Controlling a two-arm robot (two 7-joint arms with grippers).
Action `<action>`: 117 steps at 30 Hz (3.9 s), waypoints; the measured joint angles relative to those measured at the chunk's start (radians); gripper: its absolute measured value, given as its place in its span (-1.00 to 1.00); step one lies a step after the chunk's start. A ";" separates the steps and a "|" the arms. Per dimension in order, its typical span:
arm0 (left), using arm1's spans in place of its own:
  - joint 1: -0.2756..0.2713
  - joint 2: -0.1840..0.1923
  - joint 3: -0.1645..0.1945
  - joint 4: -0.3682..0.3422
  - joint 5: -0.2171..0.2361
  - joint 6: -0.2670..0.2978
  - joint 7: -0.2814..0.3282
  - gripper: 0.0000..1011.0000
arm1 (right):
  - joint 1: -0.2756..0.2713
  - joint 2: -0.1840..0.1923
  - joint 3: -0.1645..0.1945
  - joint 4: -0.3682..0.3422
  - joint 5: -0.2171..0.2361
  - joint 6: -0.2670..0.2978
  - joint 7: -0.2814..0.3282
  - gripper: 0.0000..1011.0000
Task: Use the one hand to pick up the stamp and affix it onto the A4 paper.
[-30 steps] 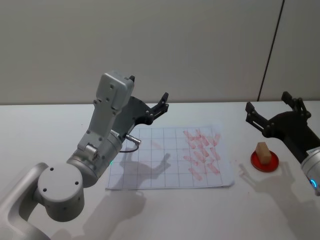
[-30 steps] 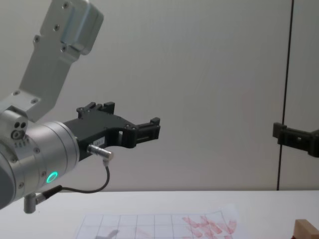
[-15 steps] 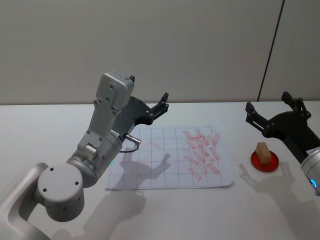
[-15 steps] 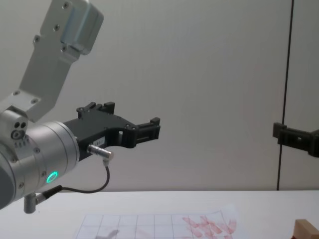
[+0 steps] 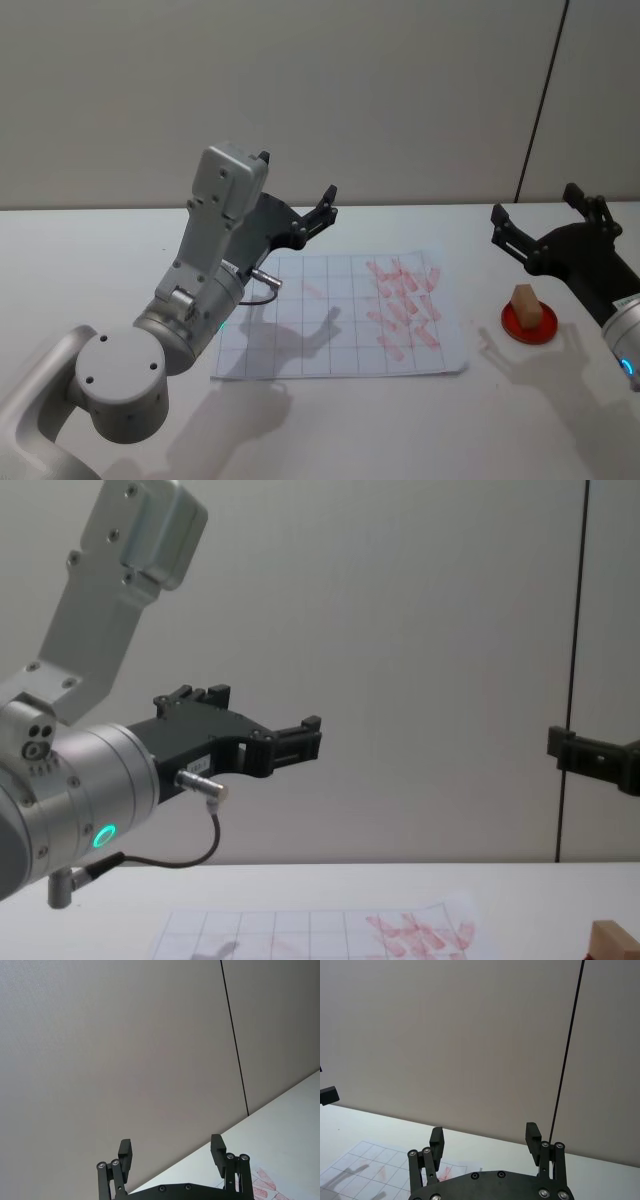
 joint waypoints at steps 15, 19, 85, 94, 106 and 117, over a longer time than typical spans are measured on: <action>0.000 0.000 0.000 0.000 0.000 0.000 0.000 0.98 | -0.015 -0.020 -0.012 -0.030 -0.025 0.051 -0.065 0.98; 0.000 0.000 0.000 0.000 0.000 0.000 0.000 0.98 | -0.020 -0.033 -0.019 -0.041 -0.035 0.088 -0.104 0.98; 0.000 0.000 0.000 0.000 0.000 0.000 0.000 0.98 | 0.072 -0.144 -0.002 0.227 -0.054 0.328 -0.162 0.06; 0.000 0.000 0.000 0.000 0.000 0.000 0.000 0.98 | 0.077 -0.147 0.003 0.243 -0.059 0.328 -0.162 -0.50; 0.000 0.000 0.000 0.000 0.000 0.000 0.000 0.98 | 0.083 -0.155 0.009 0.257 -0.057 0.339 -0.172 -0.55; 0.000 0.000 0.000 0.000 0.000 0.000 0.000 0.98 | 0.094 -0.166 0.013 0.274 -0.040 0.361 -0.173 -0.55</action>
